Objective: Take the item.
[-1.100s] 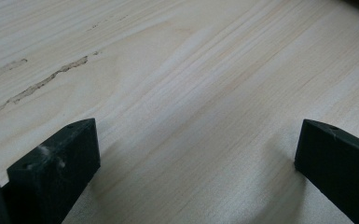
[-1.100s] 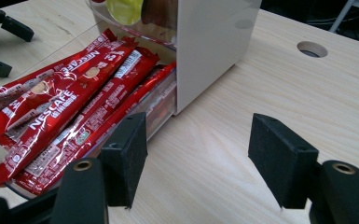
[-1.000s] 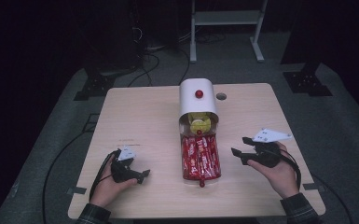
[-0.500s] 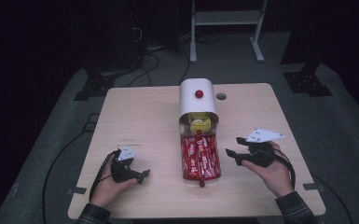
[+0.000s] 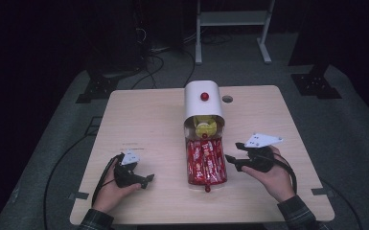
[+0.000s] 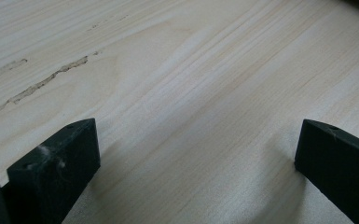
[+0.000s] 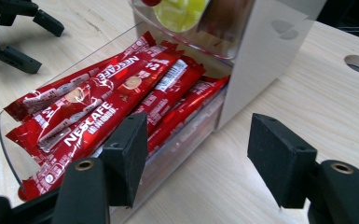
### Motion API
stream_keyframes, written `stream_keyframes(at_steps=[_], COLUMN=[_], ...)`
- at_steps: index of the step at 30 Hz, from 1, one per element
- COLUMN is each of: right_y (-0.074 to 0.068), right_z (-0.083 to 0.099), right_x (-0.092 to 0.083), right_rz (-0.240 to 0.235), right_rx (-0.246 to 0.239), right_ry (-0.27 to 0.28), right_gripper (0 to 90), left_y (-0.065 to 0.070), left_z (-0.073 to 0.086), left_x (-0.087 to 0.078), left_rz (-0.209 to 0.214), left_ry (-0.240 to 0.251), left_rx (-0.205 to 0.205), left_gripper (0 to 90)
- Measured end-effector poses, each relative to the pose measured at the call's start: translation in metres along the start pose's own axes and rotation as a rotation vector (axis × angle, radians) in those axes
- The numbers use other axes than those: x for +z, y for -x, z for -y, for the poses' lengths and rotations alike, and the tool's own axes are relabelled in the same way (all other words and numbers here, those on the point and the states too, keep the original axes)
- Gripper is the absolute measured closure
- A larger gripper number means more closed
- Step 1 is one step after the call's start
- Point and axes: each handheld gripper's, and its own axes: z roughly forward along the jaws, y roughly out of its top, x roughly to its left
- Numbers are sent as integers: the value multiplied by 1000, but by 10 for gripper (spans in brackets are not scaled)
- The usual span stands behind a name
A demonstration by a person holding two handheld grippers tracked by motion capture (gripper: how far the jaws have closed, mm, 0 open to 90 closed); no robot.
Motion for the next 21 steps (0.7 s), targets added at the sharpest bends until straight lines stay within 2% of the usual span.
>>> stream_keyframes(at_steps=[11, 21], right_y=[-8, -22], right_z=[-3, -9], right_x=[8, 22], right_rz=[-26, -63], right_rx=[-15, -49], right_ry=[-10, -17], right_gripper=[376, 384], left_y=[0, 0], left_z=[0, 0], left_x=[0, 0], left_rz=[0, 0], left_ry=[0, 0], left_rx=[0, 0], left_gripper=[0, 0])
